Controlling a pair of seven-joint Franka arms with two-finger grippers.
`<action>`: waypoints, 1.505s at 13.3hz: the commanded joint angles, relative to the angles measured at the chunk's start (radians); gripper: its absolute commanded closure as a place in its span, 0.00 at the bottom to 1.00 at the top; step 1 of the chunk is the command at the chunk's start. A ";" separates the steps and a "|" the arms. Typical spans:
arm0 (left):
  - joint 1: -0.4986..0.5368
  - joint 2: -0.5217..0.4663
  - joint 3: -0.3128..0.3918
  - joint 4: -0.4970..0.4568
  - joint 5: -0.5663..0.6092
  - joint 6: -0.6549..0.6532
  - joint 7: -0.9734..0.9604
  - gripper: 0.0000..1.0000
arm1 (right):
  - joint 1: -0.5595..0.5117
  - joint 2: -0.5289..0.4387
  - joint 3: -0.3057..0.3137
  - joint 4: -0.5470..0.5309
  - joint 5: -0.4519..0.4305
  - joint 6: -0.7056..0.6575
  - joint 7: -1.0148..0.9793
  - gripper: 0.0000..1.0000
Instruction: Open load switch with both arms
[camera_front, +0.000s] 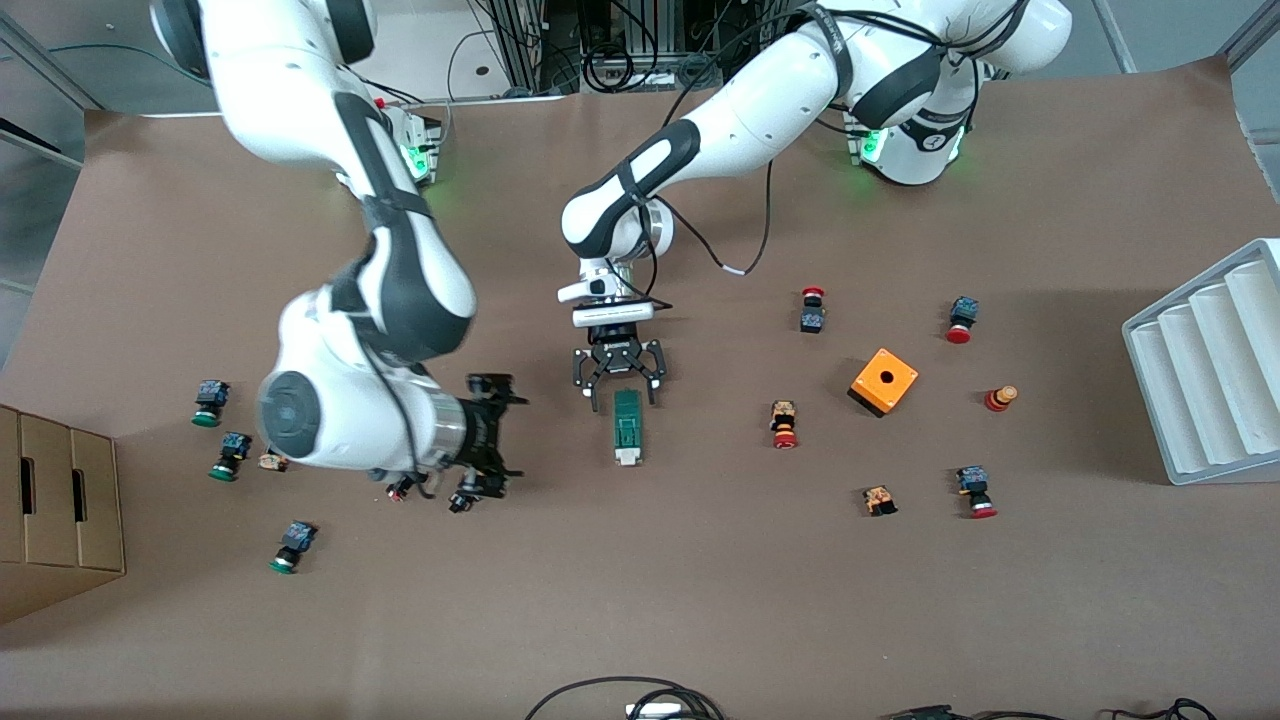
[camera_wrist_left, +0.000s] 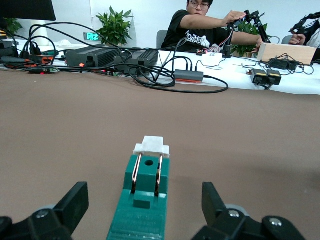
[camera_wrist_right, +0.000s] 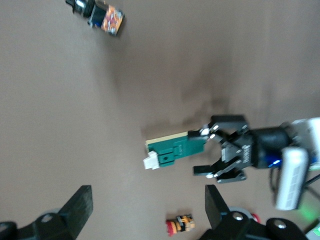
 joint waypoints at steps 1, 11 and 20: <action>-0.021 0.023 0.000 0.022 0.034 -0.018 -0.044 0.00 | 0.042 0.090 -0.010 0.070 0.038 0.061 0.106 0.00; -0.030 0.089 0.000 0.026 0.069 -0.090 -0.067 0.00 | 0.053 0.290 -0.012 0.156 0.265 0.136 0.243 0.00; -0.030 0.112 0.000 0.058 0.089 -0.089 -0.047 0.01 | 0.100 0.354 -0.012 0.161 0.265 0.278 0.243 0.01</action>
